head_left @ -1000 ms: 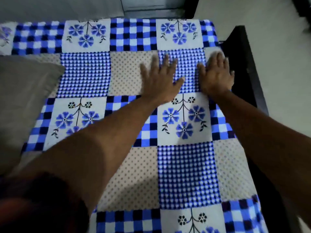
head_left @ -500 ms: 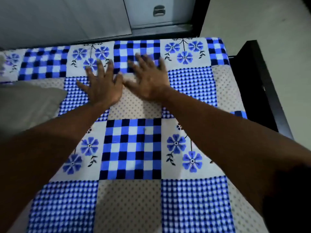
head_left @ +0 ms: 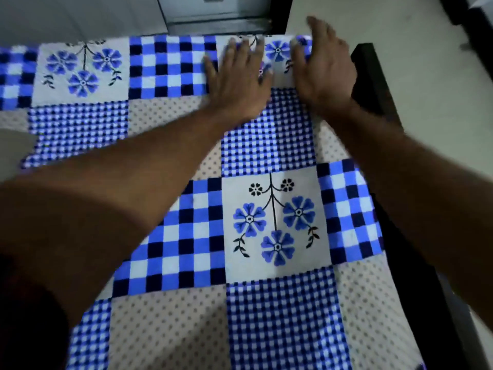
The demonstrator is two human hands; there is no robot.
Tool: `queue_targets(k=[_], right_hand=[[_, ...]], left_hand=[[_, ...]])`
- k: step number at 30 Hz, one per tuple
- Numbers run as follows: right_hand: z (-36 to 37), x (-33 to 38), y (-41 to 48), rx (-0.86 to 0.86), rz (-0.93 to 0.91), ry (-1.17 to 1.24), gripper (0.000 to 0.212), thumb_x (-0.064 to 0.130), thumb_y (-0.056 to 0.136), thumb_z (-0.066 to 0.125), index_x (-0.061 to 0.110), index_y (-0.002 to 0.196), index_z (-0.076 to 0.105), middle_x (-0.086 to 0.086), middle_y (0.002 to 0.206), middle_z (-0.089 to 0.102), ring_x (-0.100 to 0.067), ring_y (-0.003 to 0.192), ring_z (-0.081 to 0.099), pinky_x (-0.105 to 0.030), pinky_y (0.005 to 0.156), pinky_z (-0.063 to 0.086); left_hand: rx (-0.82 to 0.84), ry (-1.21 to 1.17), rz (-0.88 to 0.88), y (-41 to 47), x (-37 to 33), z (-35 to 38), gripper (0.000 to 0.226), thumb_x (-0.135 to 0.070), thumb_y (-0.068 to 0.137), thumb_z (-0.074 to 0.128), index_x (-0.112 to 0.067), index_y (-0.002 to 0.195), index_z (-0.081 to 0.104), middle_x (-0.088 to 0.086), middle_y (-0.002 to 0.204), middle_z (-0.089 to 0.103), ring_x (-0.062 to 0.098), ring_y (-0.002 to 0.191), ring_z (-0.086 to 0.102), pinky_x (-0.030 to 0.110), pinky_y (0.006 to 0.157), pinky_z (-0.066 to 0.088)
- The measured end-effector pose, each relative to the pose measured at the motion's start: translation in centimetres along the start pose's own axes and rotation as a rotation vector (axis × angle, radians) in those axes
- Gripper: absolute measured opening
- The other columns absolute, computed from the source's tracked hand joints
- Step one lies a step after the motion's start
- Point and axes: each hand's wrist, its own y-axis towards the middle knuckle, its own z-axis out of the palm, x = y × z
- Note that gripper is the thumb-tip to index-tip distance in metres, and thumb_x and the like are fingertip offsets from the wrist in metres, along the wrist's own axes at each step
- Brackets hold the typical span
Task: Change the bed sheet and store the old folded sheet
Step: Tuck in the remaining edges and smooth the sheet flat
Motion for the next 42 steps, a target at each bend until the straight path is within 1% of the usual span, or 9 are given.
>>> queue_targets(k=[5,11,17,22,25,29,34,38,42], right_hand=[[0.4,1.4,-10.6,0.295,-0.192,-0.075,0.065,0.068,0.098,0.021,0.039,0.156,0.025,0.004,0.166,0.018,-0.021,0.152,0.018,-0.058,0.119,0.016],[-2.6,-5.8,-9.2,0.276,0.348,-0.051,0.070,0.068,0.097,0.022,0.032,0.156,0.026,-0.001,0.166,0.018,-0.032,0.152,0.017,-0.065,0.115,0.020],[-5.6,2.0,-20.5,0.211,-0.122,0.029,0.059,0.058,0.102,0.025,0.029,0.151,0.041,-0.002,0.159,0.037,-0.027,0.143,0.038,-0.048,0.110,0.040],[-6.1,-3.8,-28.2,0.338,0.127,-0.112,0.065,0.070,0.097,0.019,0.045,0.157,0.013,0.011,0.167,0.009,-0.019,0.154,0.010,-0.053,0.121,0.014],[-7.3,-8.2,-26.7,0.390,0.269,-0.145,0.070,0.076,0.093,0.011,0.046,0.156,0.016,0.008,0.168,0.010,-0.025,0.154,0.009,-0.060,0.118,0.021],[-8.9,-3.4,-26.8,0.260,0.059,-0.166,0.063,0.062,0.103,0.014,0.030,0.150,0.041,-0.004,0.160,0.036,-0.028,0.148,0.032,-0.054,0.114,0.033],[-7.4,7.2,-36.6,0.433,-0.277,-0.093,0.059,0.063,0.100,0.022,0.040,0.153,0.033,0.004,0.166,0.022,-0.025,0.152,0.020,-0.058,0.118,0.018],[-7.1,2.8,-39.4,0.466,-0.108,-0.130,0.065,0.071,0.099,0.014,0.044,0.158,0.005,0.007,0.168,-0.007,-0.018,0.155,-0.007,-0.056,0.122,-0.004],[-9.5,-4.3,-39.6,0.410,0.142,-0.151,0.067,0.071,0.099,0.014,0.042,0.158,0.002,0.009,0.168,-0.003,-0.018,0.155,-0.003,-0.052,0.123,-0.003]], left_hand=[[-0.181,-0.001,-0.018,-8.9,5.3,-1.2,0.054,-0.036,0.098,0.037,-0.025,0.151,0.039,0.005,0.164,0.026,0.030,0.154,0.012,0.064,0.118,0.008],[0.066,0.038,-0.288,-16.4,12.9,-1.2,0.071,-0.064,0.101,0.023,-0.029,0.161,0.004,0.003,0.169,-0.003,0.035,0.154,-0.007,0.071,0.115,-0.005],[0.094,0.106,0.072,-21.2,-1.0,2.1,0.080,-0.065,0.092,0.008,-0.025,0.161,0.003,0.007,0.169,0.000,0.035,0.154,-0.004,0.067,0.118,-0.003],[-0.054,-0.408,0.107,-22.9,-3.1,1.6,0.054,-0.025,0.096,0.037,-0.005,0.144,0.050,0.014,0.153,0.045,0.035,0.148,0.030,0.060,0.117,0.025],[-0.159,-0.341,0.108,-25.5,-0.3,0.4,0.047,-0.026,0.093,0.050,-0.012,0.138,0.059,0.011,0.147,0.053,0.034,0.146,0.035,0.062,0.118,0.021],[-0.137,-0.169,-0.074,-31.7,5.6,-1.5,0.060,-0.050,0.099,0.043,-0.022,0.152,0.041,0.004,0.163,0.029,0.031,0.153,0.015,0.066,0.116,-0.001],[0.039,-0.083,-0.239,-37.3,8.0,-0.6,0.065,-0.056,0.100,0.026,-0.026,0.158,0.027,0.002,0.168,0.011,0.032,0.155,0.001,0.074,0.113,-0.001],[0.121,0.087,-0.054,-39.2,3.3,1.3,0.070,-0.063,0.101,0.018,-0.027,0.161,0.011,0.005,0.169,0.001,0.038,0.154,-0.001,0.073,0.114,0.001],[0.127,0.055,0.097,-40.8,-4.2,2.5,0.071,-0.064,0.101,0.017,-0.025,0.161,0.009,0.006,0.169,0.002,0.036,0.154,-0.001,0.070,0.116,0.005]])
